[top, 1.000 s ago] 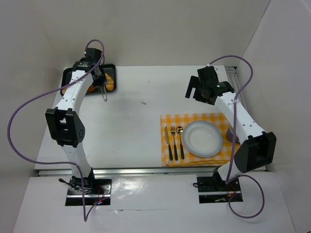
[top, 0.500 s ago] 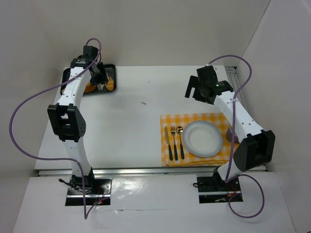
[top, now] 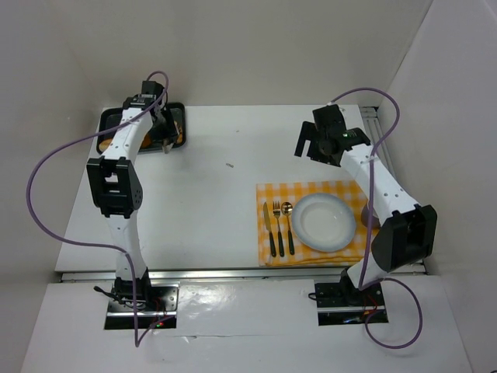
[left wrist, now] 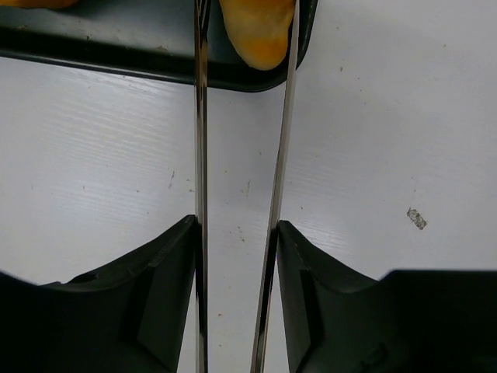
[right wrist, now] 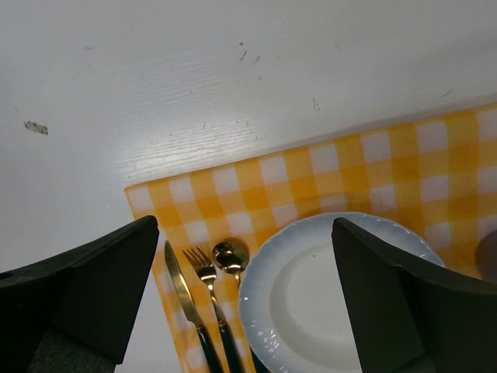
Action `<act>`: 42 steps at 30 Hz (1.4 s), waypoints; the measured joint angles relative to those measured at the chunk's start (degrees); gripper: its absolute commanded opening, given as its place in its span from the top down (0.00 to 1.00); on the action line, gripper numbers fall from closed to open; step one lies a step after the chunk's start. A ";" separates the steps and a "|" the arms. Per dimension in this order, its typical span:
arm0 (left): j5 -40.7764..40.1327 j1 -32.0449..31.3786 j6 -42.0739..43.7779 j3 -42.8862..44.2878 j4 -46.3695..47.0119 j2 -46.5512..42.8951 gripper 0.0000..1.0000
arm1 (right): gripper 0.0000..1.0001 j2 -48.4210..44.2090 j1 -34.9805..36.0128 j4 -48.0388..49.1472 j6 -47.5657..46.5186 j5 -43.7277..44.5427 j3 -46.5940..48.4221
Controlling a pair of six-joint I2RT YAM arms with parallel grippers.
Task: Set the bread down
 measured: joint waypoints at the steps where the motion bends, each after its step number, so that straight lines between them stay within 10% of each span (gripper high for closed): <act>1: 0.24 0.00 -0.02 0.00 -0.09 0.46 0.49 | 0.00 0.09 0.00 0.00 0.00 0.00 0.00; 9: 0.81 0.00 -1.31 -0.17 0.04 -0.20 0.84 | 0.00 0.20 0.00 0.00 0.00 0.07 0.13; 18: 4.02 -0.59 -0.83 -6.10 3.13 -19.34 0.91 | 0.00 -0.48 0.00 -0.48 0.00 0.24 0.44; 30: 13.94 -41.55 -8.33 -40.35 15.54 -40.19 0.93 | 0.00 -10.25 0.02 -4.96 -1.36 8.61 17.03; 42: 15.52 -57.22 -10.49 -26.69 22.88 -20.55 0.93 | 0.00 -21.24 0.02 -5.03 -3.43 14.75 21.77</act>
